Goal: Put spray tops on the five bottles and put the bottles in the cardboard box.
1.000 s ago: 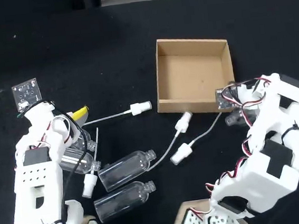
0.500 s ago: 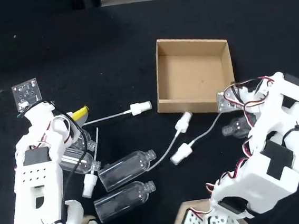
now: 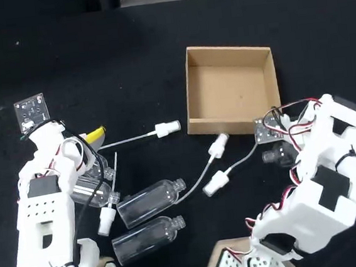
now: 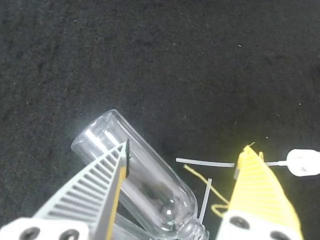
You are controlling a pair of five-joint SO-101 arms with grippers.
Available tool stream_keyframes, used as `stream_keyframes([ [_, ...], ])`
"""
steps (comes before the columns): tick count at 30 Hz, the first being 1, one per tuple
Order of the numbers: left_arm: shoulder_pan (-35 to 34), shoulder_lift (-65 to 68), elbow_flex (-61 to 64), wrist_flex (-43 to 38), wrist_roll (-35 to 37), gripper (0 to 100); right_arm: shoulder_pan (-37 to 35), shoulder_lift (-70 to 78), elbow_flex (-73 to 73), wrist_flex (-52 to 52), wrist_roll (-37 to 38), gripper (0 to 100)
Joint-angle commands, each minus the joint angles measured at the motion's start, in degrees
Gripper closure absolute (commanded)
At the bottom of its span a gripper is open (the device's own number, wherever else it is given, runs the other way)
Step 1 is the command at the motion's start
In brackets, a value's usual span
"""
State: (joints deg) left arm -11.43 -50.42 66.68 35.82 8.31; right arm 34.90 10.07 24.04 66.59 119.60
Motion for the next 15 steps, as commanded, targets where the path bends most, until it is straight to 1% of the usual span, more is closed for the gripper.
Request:
stream_keyframes([
  [1, 0.04, -0.18, -0.66, -1.05, 0.62, 67, -1.05, -0.75, -0.22, -0.53, 0.09, 91.1],
  [2, 0.04, -0.18, -0.66, -1.05, 0.62, 67, -1.05, -0.92, -0.31, -0.44, 0.09, 98.5],
  [3, 0.04, -0.18, -0.66, -1.05, 0.62, 67, -0.88, -1.01, -0.75, 0.00, 0.00, 98.9],
  [4, 0.04, -0.18, -0.66, -1.05, 0.62, 67, -0.62, -1.36, -1.54, 0.62, -0.09, 96.2],
  [6, 0.04, -0.26, -0.66, -1.05, 0.62, 67, -0.62, -2.86, -3.74, 3.34, -1.49, 99.2],
  [7, 0.04, -0.26, -0.66, -1.05, 0.62, 67, -0.88, -3.82, -5.23, 5.10, -3.08, 98.6],
  [11, 0.04, -0.26, -0.66, -1.05, 0.62, 67, -3.16, -8.04, -12.35, 10.29, -11.08, 98.8],
  [15, 0.04, -0.26, -0.66, -1.05, 0.62, 67, -5.01, -12.00, -18.07, 11.52, -22.42, 98.8],
])
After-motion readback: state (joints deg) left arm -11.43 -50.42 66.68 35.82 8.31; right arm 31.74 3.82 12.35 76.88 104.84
